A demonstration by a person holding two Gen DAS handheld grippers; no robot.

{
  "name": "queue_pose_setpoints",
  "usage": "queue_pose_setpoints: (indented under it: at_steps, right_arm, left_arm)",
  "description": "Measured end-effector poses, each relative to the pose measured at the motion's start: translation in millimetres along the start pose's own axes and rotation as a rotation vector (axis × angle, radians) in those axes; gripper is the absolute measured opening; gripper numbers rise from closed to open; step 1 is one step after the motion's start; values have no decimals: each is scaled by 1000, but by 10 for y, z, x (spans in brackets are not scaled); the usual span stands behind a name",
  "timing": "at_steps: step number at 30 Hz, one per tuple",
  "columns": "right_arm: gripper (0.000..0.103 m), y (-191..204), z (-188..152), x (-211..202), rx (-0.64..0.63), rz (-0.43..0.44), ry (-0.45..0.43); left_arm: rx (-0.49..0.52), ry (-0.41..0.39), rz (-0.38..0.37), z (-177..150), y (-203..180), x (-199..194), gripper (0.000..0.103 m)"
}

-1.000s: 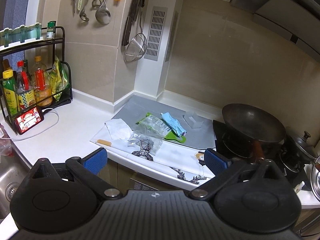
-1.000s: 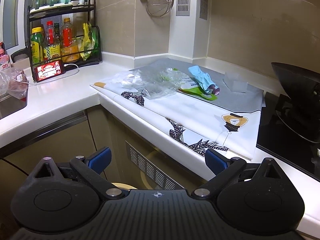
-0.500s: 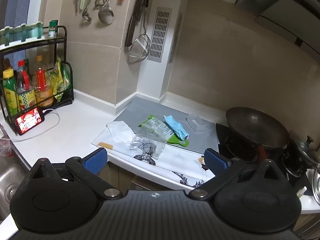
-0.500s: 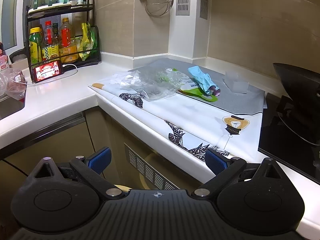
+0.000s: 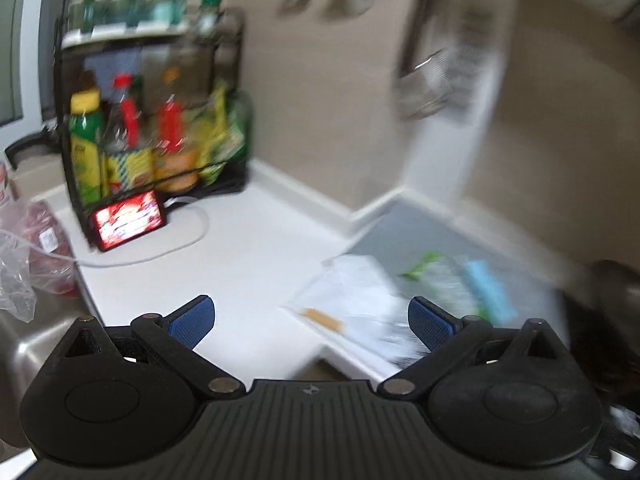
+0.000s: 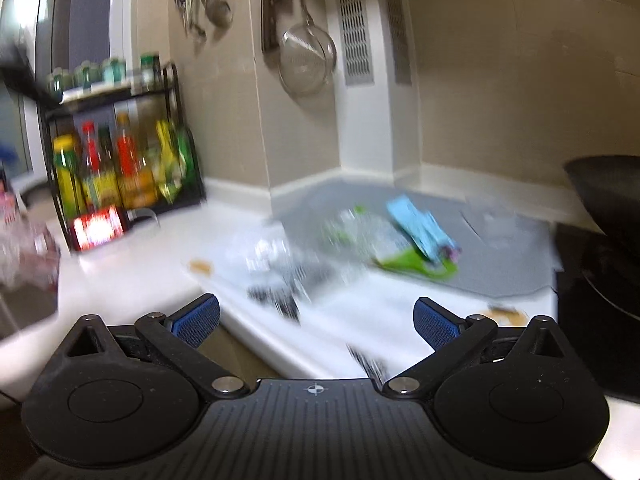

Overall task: Collect trash
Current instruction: 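Grasp the white tissue with the left tool while the right tool grasps the clear plastic bag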

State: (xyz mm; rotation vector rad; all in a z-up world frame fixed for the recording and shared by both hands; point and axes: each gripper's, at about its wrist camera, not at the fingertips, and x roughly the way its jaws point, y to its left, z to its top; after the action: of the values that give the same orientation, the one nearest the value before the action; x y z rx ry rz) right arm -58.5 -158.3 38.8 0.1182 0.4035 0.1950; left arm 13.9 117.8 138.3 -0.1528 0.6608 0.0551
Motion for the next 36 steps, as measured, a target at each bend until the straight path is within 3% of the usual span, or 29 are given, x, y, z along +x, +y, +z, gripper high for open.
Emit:
queue_pose_setpoints:
  at_steps: [3,8,10,12,16,21,24,26,27,28,29,30,31,33,36]
  right_arm:
    - [103,26,102,434,-1,14,28]
    - [103,-204,153,1181,160,-73,102]
    - [103,-305,150,1430,227,-118,114]
    - [103,-378,152,1658,258,-145,139]
    - [103,-410,160,2021,269,-174,180]
    - [103,-434,100,2245,287,-181,212]
    - [103,-397,72,2290,243,-181,206]
    - [102,-370,55,2301,208,-180,208]
    - [92,-340,49,2291,176,-183,208]
    - [62,-312,37,2275,146,-187,200]
    - [45,-294,29,2259,124,-190,197]
    - [16,-303,18,2249,123,-189,196]
    - [1,-338,8,2233,148,-178,194]
    - [1,-406,1,2173,200,-157,186]
    - [1,-413,39,1983,204,-155,139]
  left_arm:
    - [-5,82,54,86,31,708,103]
    - [-33,235,39,111,9,1724,103]
    - [-58,283,-8,111,-52,2036,103]
    - [-76,305,-46,127,-172,2265,103]
    - [-22,328,-83,191,-549,2637,103]
    - [-42,405,-133,225,-833,3035,103]
    - [-37,448,-95,194,-940,3264,103]
    - [-21,425,-55,189,-977,3325,97]
    - [-7,404,-35,182,-993,3305,89]
    - [11,386,-10,185,-998,3284,66]
    - [27,378,5,183,-997,3262,41]
    - [27,371,15,189,-971,3237,23]
    - [0,373,8,199,-920,3222,1]
    - [-59,373,-12,211,-803,3174,1]
    - [-52,308,11,205,-700,2936,1]
